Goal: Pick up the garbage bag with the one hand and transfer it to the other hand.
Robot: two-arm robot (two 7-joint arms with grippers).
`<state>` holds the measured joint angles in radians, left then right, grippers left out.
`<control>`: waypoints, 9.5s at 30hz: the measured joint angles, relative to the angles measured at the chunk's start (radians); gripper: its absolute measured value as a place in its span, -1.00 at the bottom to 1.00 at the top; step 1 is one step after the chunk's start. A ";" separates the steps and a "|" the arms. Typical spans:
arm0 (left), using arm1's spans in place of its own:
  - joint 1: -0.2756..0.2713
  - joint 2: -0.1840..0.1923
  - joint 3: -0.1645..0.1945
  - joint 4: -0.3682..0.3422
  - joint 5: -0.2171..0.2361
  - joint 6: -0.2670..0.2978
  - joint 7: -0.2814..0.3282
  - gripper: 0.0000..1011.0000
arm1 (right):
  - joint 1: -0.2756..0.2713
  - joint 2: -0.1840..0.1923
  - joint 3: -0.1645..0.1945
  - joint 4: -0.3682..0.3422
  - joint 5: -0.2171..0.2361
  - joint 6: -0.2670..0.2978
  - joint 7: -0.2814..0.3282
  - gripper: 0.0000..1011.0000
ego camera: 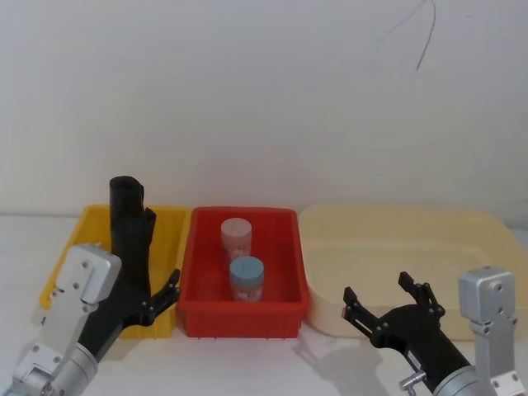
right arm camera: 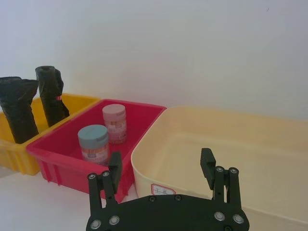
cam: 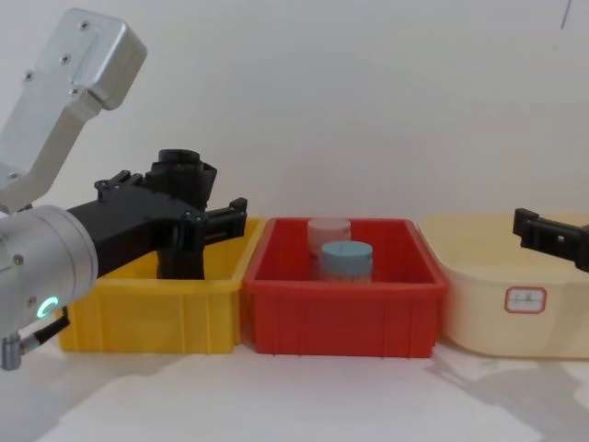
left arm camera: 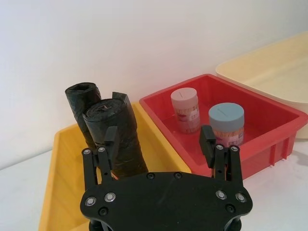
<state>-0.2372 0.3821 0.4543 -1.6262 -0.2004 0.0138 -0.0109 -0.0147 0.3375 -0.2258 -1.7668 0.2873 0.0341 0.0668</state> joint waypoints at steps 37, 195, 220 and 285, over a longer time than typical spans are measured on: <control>-0.015 -0.037 -0.014 0.028 0.023 0.030 0.047 0.98 | 0.000 0.000 0.000 0.000 0.000 0.000 0.000 0.98; -0.486 -0.312 0.102 0.452 -0.168 0.002 -0.558 0.02 | 0.082 -0.027 -0.047 0.036 -0.034 -0.032 0.046 0.98; -0.488 -0.313 0.102 0.457 -0.170 0.002 -0.559 0.02 | 0.214 -0.094 -0.086 0.158 -0.059 -0.064 0.108 0.98; -0.488 -0.313 0.102 0.457 -0.170 0.002 -0.559 0.86 | 0.333 -0.158 -0.041 0.327 -0.058 -0.013 0.178 -0.04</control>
<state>-0.7249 0.0693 0.5565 -1.1694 -0.3707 0.0159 -0.5695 0.3182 0.1797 -0.2666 -1.4396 0.2291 0.0214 0.2451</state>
